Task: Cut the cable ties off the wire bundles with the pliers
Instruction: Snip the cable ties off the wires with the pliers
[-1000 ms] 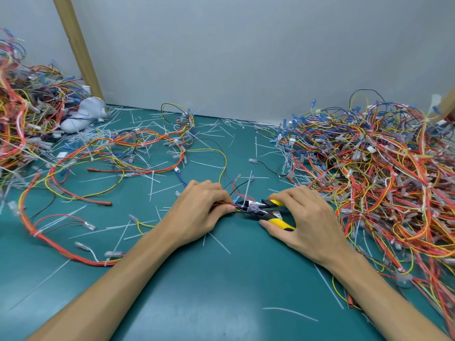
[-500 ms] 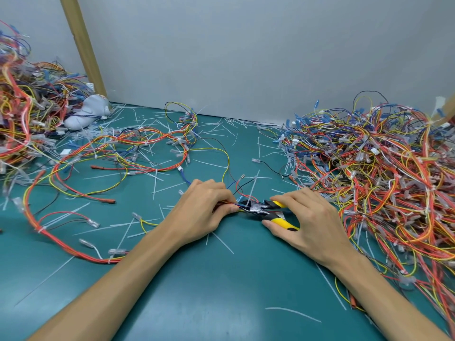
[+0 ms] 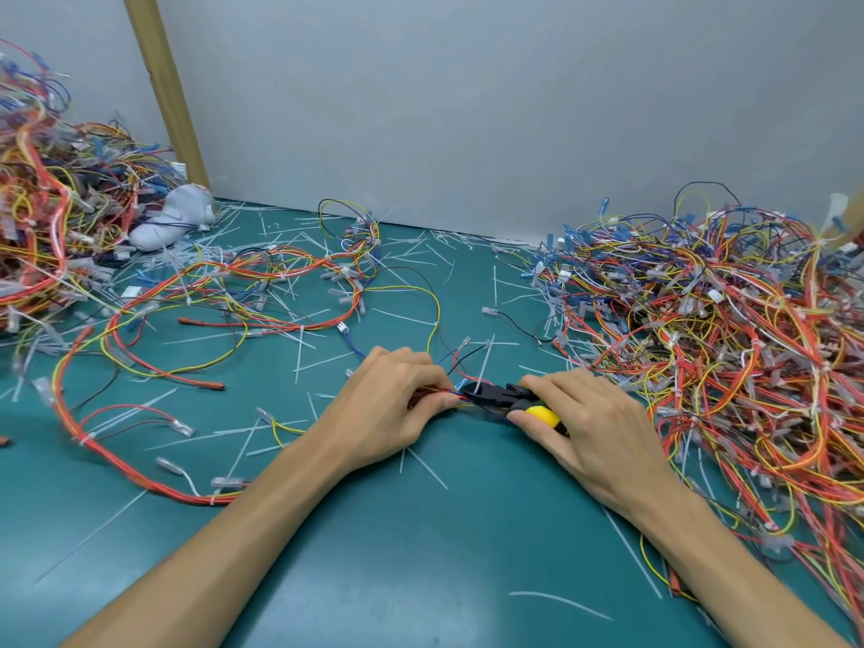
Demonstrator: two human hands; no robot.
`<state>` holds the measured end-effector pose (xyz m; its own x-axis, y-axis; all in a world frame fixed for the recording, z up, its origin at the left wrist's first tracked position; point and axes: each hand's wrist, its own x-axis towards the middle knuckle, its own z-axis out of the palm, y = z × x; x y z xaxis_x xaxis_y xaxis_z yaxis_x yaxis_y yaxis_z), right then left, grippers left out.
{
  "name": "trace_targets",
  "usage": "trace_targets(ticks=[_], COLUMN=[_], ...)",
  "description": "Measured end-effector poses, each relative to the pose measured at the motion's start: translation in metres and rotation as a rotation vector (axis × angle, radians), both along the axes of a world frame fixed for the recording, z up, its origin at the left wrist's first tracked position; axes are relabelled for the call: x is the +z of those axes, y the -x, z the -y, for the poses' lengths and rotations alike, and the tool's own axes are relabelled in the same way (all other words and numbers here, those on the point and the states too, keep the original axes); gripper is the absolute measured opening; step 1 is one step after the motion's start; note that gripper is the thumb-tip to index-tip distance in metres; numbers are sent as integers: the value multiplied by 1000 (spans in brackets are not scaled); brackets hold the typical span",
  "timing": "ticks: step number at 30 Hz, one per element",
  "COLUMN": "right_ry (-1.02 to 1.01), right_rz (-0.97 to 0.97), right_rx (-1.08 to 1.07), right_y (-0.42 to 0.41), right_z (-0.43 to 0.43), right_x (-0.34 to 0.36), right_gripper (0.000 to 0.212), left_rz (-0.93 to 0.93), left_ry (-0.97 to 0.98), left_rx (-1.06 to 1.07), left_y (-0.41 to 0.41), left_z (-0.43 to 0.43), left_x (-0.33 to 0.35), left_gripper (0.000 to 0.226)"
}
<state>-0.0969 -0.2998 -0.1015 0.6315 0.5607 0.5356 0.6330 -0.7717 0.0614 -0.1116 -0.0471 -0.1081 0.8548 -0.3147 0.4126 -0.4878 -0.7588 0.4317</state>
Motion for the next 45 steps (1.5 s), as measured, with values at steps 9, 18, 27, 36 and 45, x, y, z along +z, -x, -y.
trace_targets(ticks=[9,18,27,36,45], right_ry=[9,-7,10,-37,-189], right_rz=[-87,-55,-26,-43,-3], right_rx=[-99,-134,-122,-152,-219], right_y=[5,7,6,7,-5], right_z=[-5,-5,-6,-7,1], right_x=[6,8,9,6,0], right_gripper=[59,60,59,61,56], left_rz=[3,-63,-129,-118,-95], left_ry=[-15,132,224,213,103], left_rx=[-43,-77,-75,-59,-61], left_y=[2,3,4,2,6], left_z=[1,3,4,3,5], left_x=[2,5,6,3,6], left_gripper=[17,14,9,10,46])
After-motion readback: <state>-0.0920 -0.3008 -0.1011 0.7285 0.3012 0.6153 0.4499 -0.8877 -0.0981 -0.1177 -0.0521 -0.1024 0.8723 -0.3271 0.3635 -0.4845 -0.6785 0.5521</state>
